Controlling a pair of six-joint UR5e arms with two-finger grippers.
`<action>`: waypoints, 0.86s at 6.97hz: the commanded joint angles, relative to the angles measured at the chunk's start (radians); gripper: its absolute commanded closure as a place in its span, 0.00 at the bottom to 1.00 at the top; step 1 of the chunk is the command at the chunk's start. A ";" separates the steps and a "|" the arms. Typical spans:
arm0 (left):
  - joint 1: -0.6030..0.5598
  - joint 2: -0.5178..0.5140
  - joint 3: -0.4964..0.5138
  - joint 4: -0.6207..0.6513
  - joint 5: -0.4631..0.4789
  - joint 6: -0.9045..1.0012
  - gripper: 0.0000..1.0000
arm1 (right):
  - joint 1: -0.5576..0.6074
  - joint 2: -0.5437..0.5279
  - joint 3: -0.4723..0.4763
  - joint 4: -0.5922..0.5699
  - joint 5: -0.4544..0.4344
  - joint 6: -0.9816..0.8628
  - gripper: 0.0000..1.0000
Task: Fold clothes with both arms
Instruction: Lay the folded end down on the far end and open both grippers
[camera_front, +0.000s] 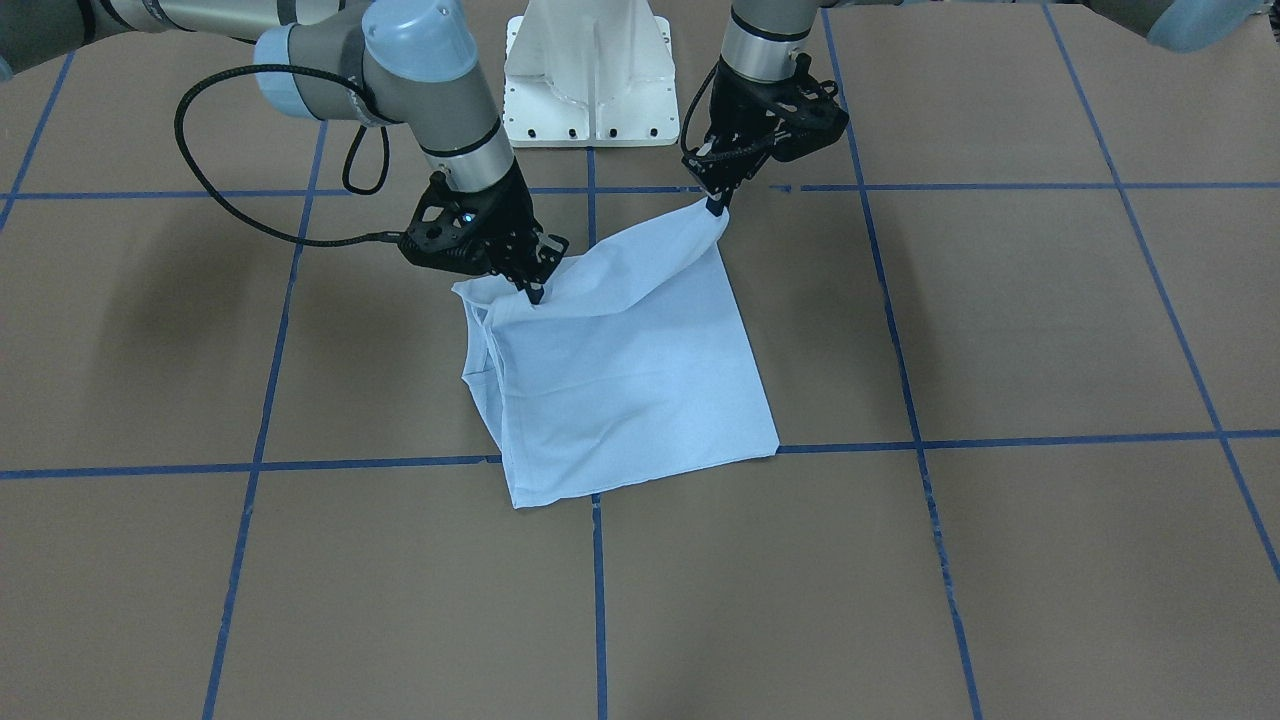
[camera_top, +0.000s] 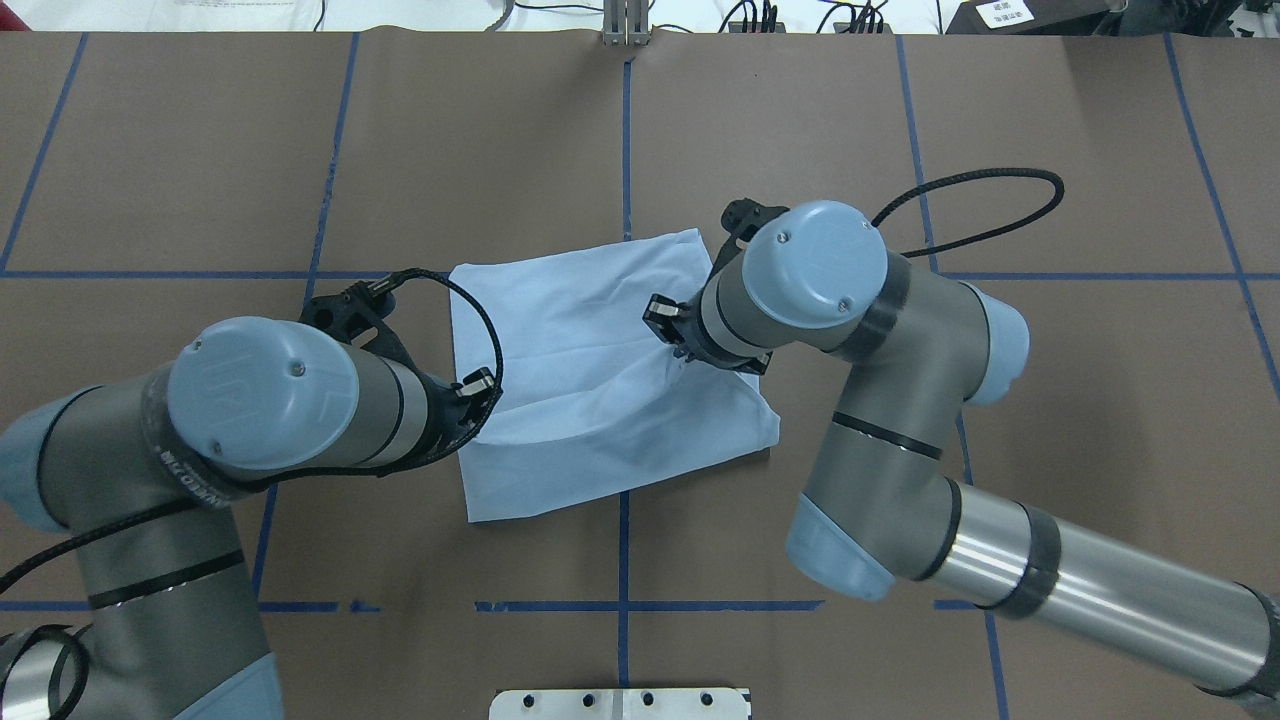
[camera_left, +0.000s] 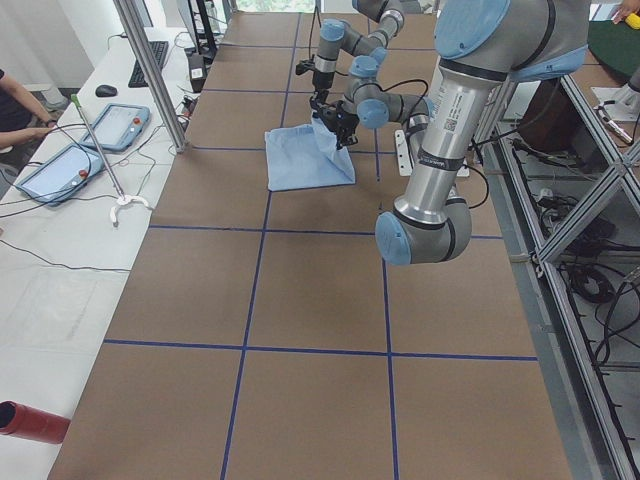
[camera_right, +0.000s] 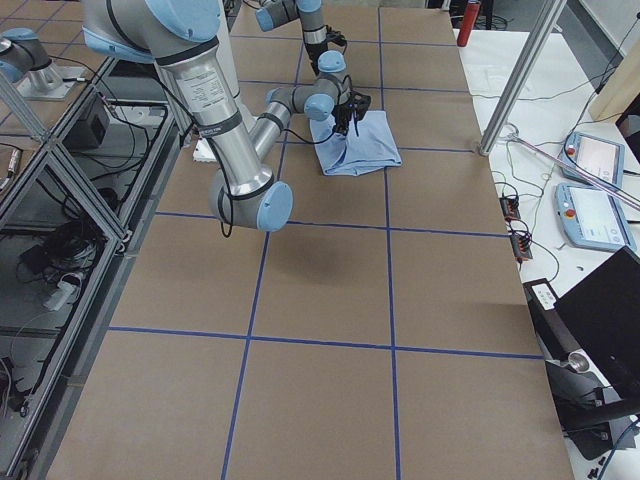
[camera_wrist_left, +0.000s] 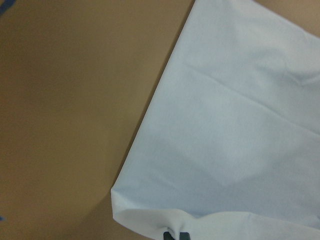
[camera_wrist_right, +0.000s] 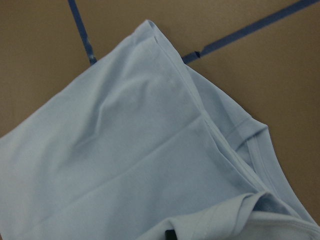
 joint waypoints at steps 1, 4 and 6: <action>-0.096 -0.046 0.211 -0.176 0.000 0.012 1.00 | 0.071 0.098 -0.247 0.183 0.012 -0.001 1.00; -0.254 -0.141 0.478 -0.293 0.002 0.218 0.01 | 0.135 0.220 -0.497 0.186 0.045 -0.071 0.01; -0.306 -0.155 0.563 -0.356 0.005 0.333 0.00 | 0.196 0.232 -0.535 0.192 0.108 -0.171 0.00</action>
